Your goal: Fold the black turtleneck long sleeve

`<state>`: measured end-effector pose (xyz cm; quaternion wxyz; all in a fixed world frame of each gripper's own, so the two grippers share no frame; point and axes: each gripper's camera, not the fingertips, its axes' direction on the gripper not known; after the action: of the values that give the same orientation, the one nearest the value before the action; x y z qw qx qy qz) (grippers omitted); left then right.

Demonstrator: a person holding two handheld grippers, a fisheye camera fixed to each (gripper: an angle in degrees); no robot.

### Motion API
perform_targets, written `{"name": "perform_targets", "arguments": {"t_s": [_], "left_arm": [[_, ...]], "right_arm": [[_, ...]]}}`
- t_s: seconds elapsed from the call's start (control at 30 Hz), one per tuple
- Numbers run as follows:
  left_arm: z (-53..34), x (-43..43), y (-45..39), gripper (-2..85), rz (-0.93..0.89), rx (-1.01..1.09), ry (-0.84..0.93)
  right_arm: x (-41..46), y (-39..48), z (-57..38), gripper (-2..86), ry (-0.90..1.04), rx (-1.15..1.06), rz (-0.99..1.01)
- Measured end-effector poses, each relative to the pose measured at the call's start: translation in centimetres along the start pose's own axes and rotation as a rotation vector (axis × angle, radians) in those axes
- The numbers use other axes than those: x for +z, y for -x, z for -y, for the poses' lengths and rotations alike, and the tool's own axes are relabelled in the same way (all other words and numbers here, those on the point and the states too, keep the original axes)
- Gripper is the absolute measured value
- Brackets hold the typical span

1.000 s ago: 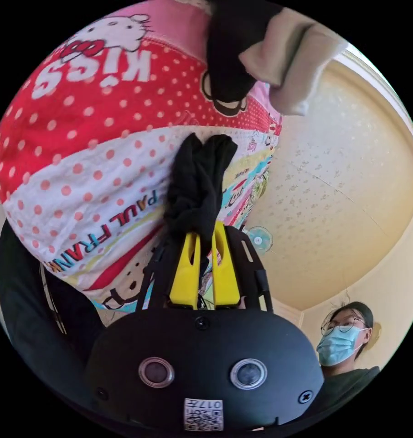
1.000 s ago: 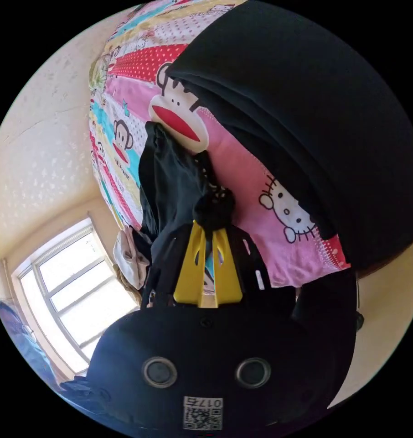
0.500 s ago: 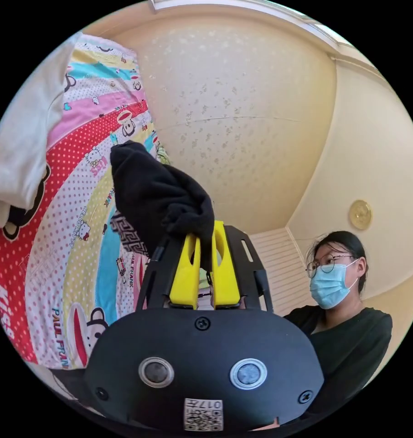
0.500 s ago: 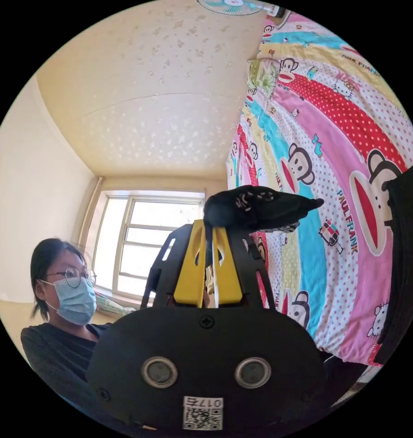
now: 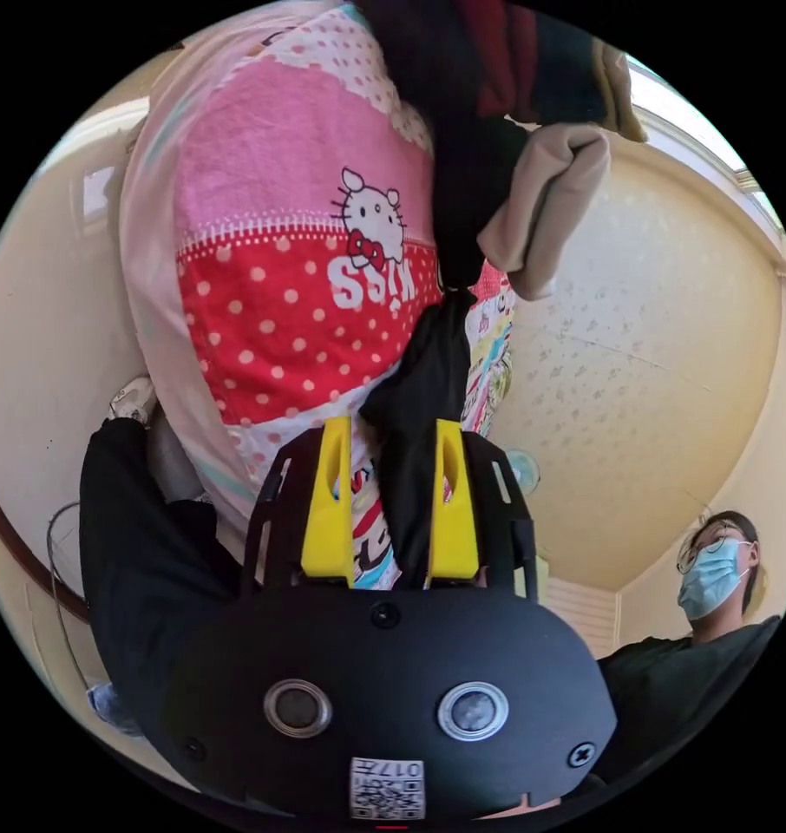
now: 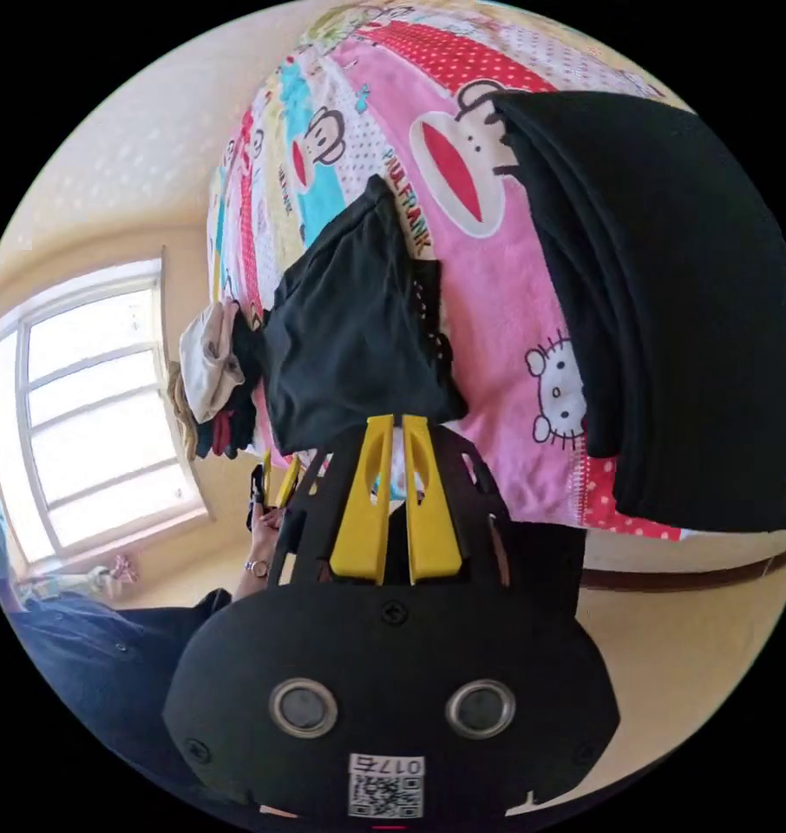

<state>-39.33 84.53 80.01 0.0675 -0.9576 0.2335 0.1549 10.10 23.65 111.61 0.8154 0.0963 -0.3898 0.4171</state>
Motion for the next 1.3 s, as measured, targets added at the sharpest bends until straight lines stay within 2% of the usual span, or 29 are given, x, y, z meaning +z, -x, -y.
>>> {"name": "perform_targets", "arguments": {"t_s": [0.13,0.2,0.27,0.33,0.43,0.5,0.53,0.6,0.7,0.77,0.83,0.93,1.0,1.03,1.17,1.23,1.3], "left_arm": [[0.0,2.1,0.4,13.7,-0.031,0.001,0.040],[-0.3,2.3,0.3,10.4,-0.057,0.008,0.004],[-0.9,2.1,-0.6,6.4,-0.085,0.025,-0.029],[-1.4,2.7,-2.7,4.7,-0.132,0.063,-0.003],[-3.6,5.9,-9.9,4.0,-0.197,0.292,0.137],[-7.5,11.1,-16.6,3.9,-0.149,0.519,0.324],[-8.8,12.6,-17.9,3.9,-0.132,0.568,0.376],[-15.0,19.4,-21.3,4.0,-0.087,0.744,0.596],[-21.7,27.2,-20.4,5.2,-0.040,0.765,0.867],[-23.9,29.3,-19.0,6.9,-0.068,0.743,0.942],[-24.3,29.2,-17.6,7.6,-0.059,0.710,0.889],[-22.3,26.7,-14.5,11.3,0.085,0.598,0.684],[-20.4,24.8,-11.6,15.2,0.223,0.492,0.532],[-20.0,24.8,-10.9,15.7,0.251,0.477,0.517],[-20.3,29.8,-5.8,16.3,0.441,0.414,0.680],[-20.5,30.2,-6.0,12.5,0.476,0.382,0.643],[-20.7,30.9,-6.1,5.4,0.246,0.225,0.716]], "right_arm": [[4.3,9.2,2.9,1.0,0.017,-0.376,-0.125],[8.1,13.5,3.6,0.6,-0.031,-0.603,-0.311],[12.1,13.9,4.3,0.5,-0.012,-0.622,-0.517],[17.5,12.2,4.8,0.5,0.221,-0.636,-0.684],[17.1,11.4,2.7,0.5,0.117,-0.718,-0.701],[14.2,10.1,2.1,0.5,0.133,-0.658,-0.557],[13.3,9.4,1.8,0.5,0.127,-0.638,-0.511],[10.2,6.1,1.0,0.5,0.149,-0.531,-0.397],[7.7,1.8,-0.2,0.5,0.221,-0.427,-0.398],[6.2,-0.7,-0.8,0.6,0.248,-0.361,-0.391],[4.8,-3.1,-1.1,0.7,0.263,-0.273,-0.355],[3.0,-6.6,-1.0,1.2,0.266,-0.132,-0.223],[2.1,-8.6,-0.7,2.3,0.231,-0.050,-0.064],[2.0,-9.0,-0.6,2.8,0.218,-0.032,-0.019],[2.1,-11.6,-0.5,11.1,0.136,0.150,0.354],[2.9,-12.7,-0.7,16.1,0.119,0.268,0.508],[4.1,-13.8,-1.3,19.5,0.083,0.423,0.755]]}}
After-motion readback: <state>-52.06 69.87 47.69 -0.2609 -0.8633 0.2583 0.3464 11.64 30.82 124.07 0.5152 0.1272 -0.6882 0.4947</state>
